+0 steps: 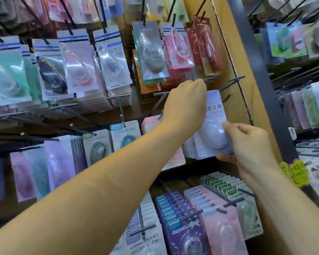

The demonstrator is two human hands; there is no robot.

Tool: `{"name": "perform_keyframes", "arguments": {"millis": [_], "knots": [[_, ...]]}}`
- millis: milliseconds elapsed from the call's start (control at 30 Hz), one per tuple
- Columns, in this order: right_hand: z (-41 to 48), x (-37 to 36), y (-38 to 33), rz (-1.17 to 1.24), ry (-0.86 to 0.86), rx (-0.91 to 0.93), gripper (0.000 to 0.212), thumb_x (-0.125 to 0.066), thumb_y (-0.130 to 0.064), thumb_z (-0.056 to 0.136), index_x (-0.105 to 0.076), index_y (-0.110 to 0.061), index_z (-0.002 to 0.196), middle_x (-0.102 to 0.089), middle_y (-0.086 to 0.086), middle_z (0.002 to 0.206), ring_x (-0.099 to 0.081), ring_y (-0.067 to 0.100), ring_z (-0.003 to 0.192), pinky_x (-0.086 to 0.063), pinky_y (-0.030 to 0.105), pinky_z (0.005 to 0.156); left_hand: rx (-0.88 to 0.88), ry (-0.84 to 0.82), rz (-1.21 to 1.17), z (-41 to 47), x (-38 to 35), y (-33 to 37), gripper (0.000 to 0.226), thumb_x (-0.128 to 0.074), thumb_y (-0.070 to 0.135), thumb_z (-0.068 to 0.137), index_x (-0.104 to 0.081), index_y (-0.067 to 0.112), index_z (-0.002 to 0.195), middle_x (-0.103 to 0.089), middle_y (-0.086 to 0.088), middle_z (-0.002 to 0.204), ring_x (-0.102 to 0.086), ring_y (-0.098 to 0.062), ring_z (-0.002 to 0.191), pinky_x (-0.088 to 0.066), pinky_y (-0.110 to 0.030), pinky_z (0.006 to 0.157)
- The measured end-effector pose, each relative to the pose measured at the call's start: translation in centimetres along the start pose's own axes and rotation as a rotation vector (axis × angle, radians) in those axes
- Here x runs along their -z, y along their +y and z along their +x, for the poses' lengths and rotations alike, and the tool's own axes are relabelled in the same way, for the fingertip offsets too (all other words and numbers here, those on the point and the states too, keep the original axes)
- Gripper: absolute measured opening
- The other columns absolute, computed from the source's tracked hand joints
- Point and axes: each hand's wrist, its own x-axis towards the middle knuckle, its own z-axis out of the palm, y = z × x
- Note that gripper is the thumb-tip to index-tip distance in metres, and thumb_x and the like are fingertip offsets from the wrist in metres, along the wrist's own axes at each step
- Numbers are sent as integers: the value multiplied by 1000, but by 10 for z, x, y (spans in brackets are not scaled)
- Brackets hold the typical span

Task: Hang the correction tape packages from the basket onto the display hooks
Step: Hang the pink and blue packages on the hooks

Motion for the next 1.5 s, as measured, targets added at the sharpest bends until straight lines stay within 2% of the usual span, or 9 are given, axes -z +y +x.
{"name": "perform_keyframes", "arguments": {"millis": [200, 467, 667, 900, 1067, 1167, 1300, 1433, 1500], "knots": [[8, 3, 4, 9, -22, -33, 24, -61, -23, 97, -68, -16, 75, -67, -14, 56, -64, 5, 51, -46, 21, 39, 40, -6, -1, 2, -12, -1, 15, -52, 9, 97, -60, 14, 108, -59, -6, 108, -58, -29, 97, -47, -40, 72], [16, 3, 3, -21, -49, -61, 18, -61, -24, 96, -69, -16, 82, -69, 1, 80, -64, 10, 57, -44, 20, 37, 479, -55, -678, 6, -16, 2, 21, -46, 23, 103, -64, 12, 103, -62, -2, 94, -59, -22, 92, -49, -34, 77], [19, 5, 4, -79, -45, -33, 16, -62, -30, 96, -70, -18, 89, -71, 1, 88, -65, 15, 69, -45, 23, 41, 618, -111, -838, 12, -18, 1, 29, -50, 29, 102, -71, 9, 104, -65, -9, 98, -57, -24, 86, -41, -27, 72], [18, 5, 6, 30, -125, -210, 16, -62, -26, 96, -72, -14, 94, -73, 5, 91, -68, 19, 74, -48, 23, 43, 501, -149, -786, -1, -16, 2, 18, -38, 22, 105, -56, 17, 108, -60, -3, 99, -56, -19, 83, -49, -34, 69], [21, 2, 8, -78, -66, -128, 20, -62, -28, 96, -70, -18, 81, -72, 3, 89, -68, 21, 77, -50, 25, 44, 410, -146, -710, -16, -13, -9, 28, -44, 17, 102, -40, 21, 130, -54, 0, 89, -53, -18, 73, -48, -37, 67], [21, 3, 10, -135, -53, -76, 19, -62, -27, 96, -70, -21, 80, -71, 1, 92, -67, 21, 80, -49, 25, 44, 355, -135, -676, -32, -14, -11, 40, -50, 22, 101, -35, 21, 138, -60, -18, 111, -59, -31, 94, -45, -39, 73], [23, 6, 15, -354, -65, 86, 5, -65, -29, 91, -68, -28, 95, -69, 5, 100, -66, 25, 85, -53, 32, 50, 273, -287, -557, -61, -18, -12, 76, -61, 44, 93, -19, 22, 153, -35, -7, 148, -41, -25, 132, -37, -37, 107], [25, 4, 14, -633, -135, 168, 40, -56, -32, 92, -59, -29, 132, -67, 6, 106, -61, 22, 96, -46, 33, 71, 229, -324, -434, -71, -26, -10, 103, -69, 50, 85, -1, 21, 157, -38, -10, 150, -39, -29, 135, -34, -40, 109], [24, 1, 13, -579, -219, 121, 42, -48, -36, 91, -61, -28, 130, -69, 1, 109, -63, 23, 103, -53, 38, 82, 219, -283, -390, -70, -30, -4, 104, -69, 50, 85, -1, 18, 157, -42, -10, 147, -44, -30, 131, -35, -42, 106]]}}
